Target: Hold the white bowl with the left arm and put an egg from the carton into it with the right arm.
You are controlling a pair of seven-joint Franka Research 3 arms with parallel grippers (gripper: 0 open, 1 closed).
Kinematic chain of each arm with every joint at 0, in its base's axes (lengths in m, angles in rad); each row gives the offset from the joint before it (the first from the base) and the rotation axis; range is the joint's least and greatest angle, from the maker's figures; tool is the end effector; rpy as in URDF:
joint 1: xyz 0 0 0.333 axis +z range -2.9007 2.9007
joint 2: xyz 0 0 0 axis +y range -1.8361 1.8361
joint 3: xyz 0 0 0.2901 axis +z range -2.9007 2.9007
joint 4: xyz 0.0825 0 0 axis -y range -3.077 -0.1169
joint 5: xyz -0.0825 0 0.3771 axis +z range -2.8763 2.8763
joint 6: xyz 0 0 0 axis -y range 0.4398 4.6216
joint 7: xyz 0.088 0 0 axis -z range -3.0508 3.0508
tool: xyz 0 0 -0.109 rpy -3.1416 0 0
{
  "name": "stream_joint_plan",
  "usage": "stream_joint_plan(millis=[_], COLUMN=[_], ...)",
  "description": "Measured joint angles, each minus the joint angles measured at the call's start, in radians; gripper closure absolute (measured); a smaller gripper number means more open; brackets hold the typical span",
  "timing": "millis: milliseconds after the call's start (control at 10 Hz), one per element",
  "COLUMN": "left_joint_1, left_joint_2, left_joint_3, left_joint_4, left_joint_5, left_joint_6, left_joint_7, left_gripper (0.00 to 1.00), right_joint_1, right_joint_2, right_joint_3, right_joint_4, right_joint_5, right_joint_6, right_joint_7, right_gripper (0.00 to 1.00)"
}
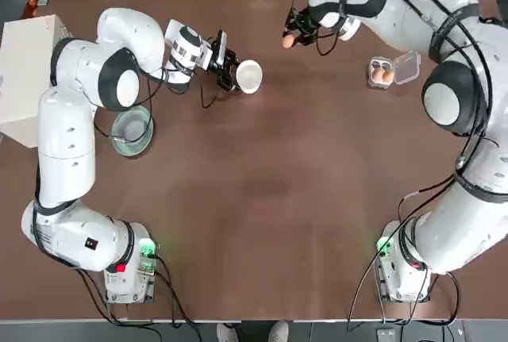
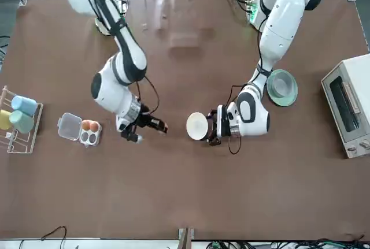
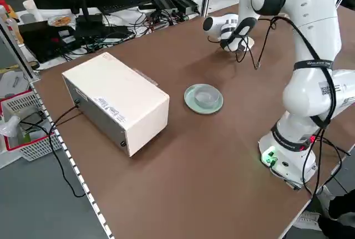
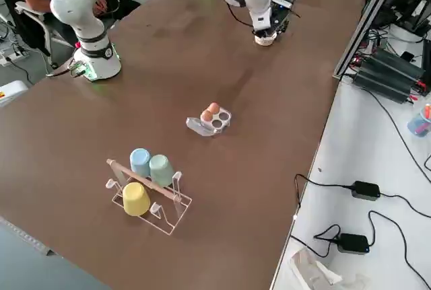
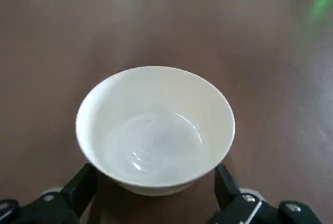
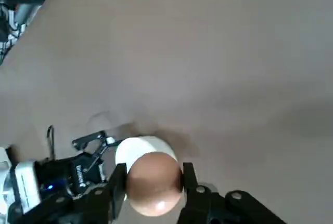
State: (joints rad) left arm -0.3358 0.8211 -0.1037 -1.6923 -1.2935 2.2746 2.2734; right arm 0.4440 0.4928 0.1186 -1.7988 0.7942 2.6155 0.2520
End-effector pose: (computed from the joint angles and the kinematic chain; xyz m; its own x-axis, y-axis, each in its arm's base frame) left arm 0.5641 -0.2895 0.1024 -0.0255 -0.5895 0.8074 -0.9933 0.1060 0.0460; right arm 0.5711 0.3344 0.2837 0.9438 -0.3259 -0.0550 -0.2958 -0.7588 -0.5803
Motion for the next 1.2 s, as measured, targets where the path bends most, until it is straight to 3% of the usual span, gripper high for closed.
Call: stream_joint_plan(millis=[500, 900, 1200], left_joint_1=[0.000, 0.000, 0.000], left_joint_2=[0.000, 0.000, 0.000], left_joint_3=[0.001, 0.001, 0.001], left_joint_4=[0.002, 0.003, 0.003], left_joint_5=[0.000, 0.000, 0.000], left_joint_6=[0.000, 0.000, 0.000], left_joint_7=[0.000, 0.000, 0.000], left_gripper=[0.00, 0.00, 0.00], right_joint_1=[0.159, 0.179, 0.179], right_joint_2=[0.162, 0.202, 0.205], right_joint_3=[0.040, 0.073, 0.076], right_joint_4=[0.068, 0.085, 0.094], right_joint_5=[0.027, 0.028, 0.028], right_joint_6=[0.249, 0.330, 0.335], right_joint_7=[0.090, 0.132, 0.169], right_gripper=[0.52, 0.51, 0.08])
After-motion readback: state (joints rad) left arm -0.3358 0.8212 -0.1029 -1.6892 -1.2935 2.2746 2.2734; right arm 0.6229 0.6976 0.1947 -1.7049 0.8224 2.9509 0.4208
